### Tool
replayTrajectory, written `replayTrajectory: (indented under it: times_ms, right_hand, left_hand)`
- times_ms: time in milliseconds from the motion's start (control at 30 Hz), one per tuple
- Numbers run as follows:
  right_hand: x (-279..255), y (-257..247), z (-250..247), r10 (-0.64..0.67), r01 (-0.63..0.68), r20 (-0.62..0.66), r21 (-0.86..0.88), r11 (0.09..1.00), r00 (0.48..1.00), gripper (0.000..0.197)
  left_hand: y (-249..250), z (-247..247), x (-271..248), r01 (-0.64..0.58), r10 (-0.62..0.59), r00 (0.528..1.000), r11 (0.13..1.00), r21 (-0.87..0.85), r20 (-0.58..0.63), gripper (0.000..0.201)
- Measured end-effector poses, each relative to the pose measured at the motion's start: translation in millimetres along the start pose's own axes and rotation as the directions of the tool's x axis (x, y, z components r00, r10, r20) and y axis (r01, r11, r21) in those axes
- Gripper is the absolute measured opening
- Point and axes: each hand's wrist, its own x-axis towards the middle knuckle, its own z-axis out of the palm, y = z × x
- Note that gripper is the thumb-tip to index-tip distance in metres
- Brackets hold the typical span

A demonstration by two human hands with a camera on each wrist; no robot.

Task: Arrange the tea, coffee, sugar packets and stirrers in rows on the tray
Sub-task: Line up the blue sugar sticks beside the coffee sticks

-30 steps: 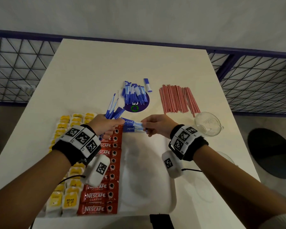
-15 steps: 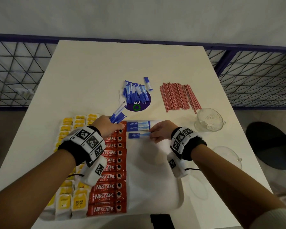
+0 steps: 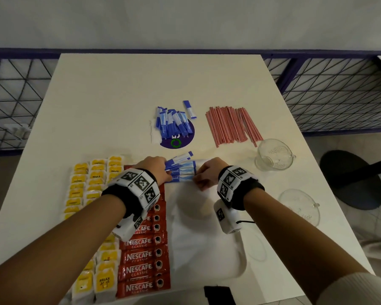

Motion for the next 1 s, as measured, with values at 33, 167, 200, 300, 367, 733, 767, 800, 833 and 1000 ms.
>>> replayTrajectory:
  times_ms: [33, 167, 200, 300, 367, 733, 767, 800, 833, 1000]
  right_hand:
    - [1, -1, 0, 0.008, -0.008, -0.002, -0.003, 1.0, 1.0, 0.021]
    - [7, -1, -1, 0.017, -0.017, 0.003, -0.034, 0.999, 1.0, 0.02]
    - [8, 0, 0, 0.018, -0.018, 0.004, -0.044, 0.999, 1.0, 0.019]
    - [10, 0, -1, 0.017, -0.016, 0.01, -0.053, 0.998, 1.0, 0.019]
    - [8, -1, -1, 0.016, -0.016, 0.01, -0.041, 0.999, 1.0, 0.019]
    - [-25, -20, -2, -0.198, 0.19, 0.175, 0.06, 0.98, 0.964, 0.013]
    - [-28, -24, 1, -0.227, 0.213, 0.212, 0.089, 0.973, 0.951, 0.011]
    - [-32, -28, 4, -0.253, 0.228, 0.249, 0.123, 0.966, 0.935, 0.008]
    - [-36, -33, 7, -0.275, 0.239, 0.283, 0.156, 0.958, 0.919, 0.006]
    - [-50, -54, 23, -0.366, 0.302, 0.363, 0.223, 0.927, 0.857, 0.009]
  left_hand:
    - [1, 1, 2, -0.005, 0.005, 1.0, 1.0, 0.024, 0.009, 0.034]
    - [5, 6, 6, -0.005, 0.005, 1.0, 0.994, 0.112, 0.007, 0.037]
    - [6, 6, 7, -0.006, 0.005, 1.0, 0.993, 0.12, 0.006, 0.038]
    - [5, 6, 7, -0.012, 0.012, 1.0, 0.994, 0.109, 0.003, 0.039]
    - [4, 4, 7, -0.013, 0.013, 1.0, 0.997, 0.072, -0.009, 0.037]
    - [12, -23, -15, -0.276, -0.05, 0.928, 0.575, -0.771, -0.369, 0.024]
    - [12, -26, -14, -0.3, -0.071, 0.931, 0.41, -0.861, -0.358, 0.029]
    - [13, -29, -12, -0.309, -0.094, 0.934, 0.275, -0.91, -0.346, 0.036]
    - [12, -32, -10, -0.32, -0.122, 0.93, 0.19, -0.928, -0.346, 0.043]
    - [12, -41, -12, -0.342, -0.2, 0.929, -0.132, -0.93, -0.313, 0.055]
